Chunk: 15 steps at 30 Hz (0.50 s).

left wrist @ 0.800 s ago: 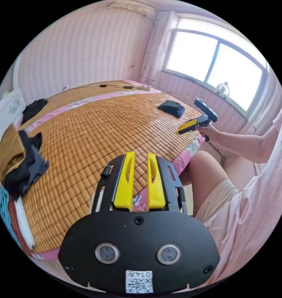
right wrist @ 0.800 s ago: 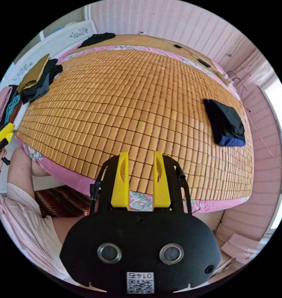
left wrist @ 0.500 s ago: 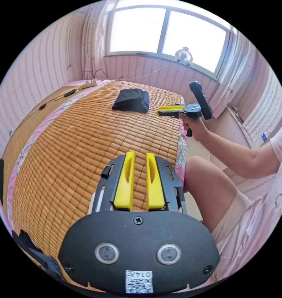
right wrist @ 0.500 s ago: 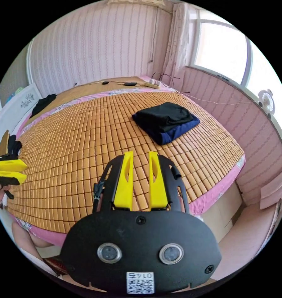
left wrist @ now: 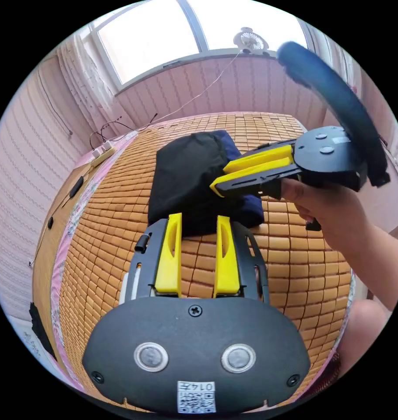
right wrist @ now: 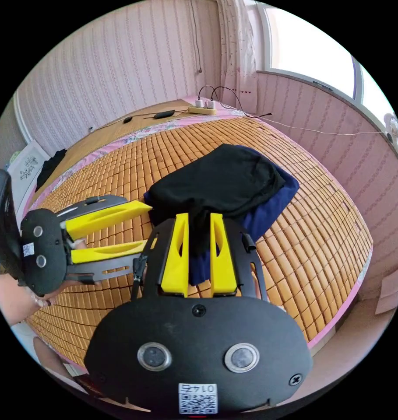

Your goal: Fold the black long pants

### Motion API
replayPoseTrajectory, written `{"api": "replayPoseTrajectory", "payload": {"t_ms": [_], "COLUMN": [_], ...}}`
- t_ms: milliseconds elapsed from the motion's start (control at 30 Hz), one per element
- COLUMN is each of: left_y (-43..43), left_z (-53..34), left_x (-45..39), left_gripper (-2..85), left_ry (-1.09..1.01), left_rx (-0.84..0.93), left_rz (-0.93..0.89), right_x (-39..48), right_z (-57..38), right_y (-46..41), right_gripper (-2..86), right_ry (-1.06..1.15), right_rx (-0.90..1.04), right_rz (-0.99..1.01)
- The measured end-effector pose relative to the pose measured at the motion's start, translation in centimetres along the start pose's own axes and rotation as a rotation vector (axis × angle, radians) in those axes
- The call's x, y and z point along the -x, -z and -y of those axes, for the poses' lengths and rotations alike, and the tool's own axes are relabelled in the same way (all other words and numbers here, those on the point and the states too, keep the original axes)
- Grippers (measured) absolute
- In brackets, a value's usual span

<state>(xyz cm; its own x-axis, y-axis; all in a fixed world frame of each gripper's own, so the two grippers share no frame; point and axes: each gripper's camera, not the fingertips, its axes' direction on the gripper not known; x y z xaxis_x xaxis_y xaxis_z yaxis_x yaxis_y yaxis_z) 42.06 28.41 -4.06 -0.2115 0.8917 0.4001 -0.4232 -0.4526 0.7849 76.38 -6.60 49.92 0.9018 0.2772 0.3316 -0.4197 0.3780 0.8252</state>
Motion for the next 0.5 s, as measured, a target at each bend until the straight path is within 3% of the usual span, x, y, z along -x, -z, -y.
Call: {"api": "replayPoseTrajectory", "payload": {"t_ms": [167,300,500], "left_y": [-1.4,3.0,12.9], "left_z": [1.7,-0.3,-5.7], "left_x": [-1.5,-2.3,0.8], "left_gripper": [5.3,-0.3,-1.0], "left_ry": [0.025,-0.037,0.106], "left_rx": [0.07,-0.077,-0.19], "left_rz": [0.079,0.209,0.166], "right_x": [-1.7,-0.2,7.4], "right_z": [-0.2,-0.9,-1.6], "right_y": [3.7,11.8,26.0], "right_gripper": [2.5,1.7,1.4], "right_ry": [0.032,0.067,0.245], "right_rx": [-0.044,-0.228,-0.454], "right_rz": [0.115,0.16,0.262]}}
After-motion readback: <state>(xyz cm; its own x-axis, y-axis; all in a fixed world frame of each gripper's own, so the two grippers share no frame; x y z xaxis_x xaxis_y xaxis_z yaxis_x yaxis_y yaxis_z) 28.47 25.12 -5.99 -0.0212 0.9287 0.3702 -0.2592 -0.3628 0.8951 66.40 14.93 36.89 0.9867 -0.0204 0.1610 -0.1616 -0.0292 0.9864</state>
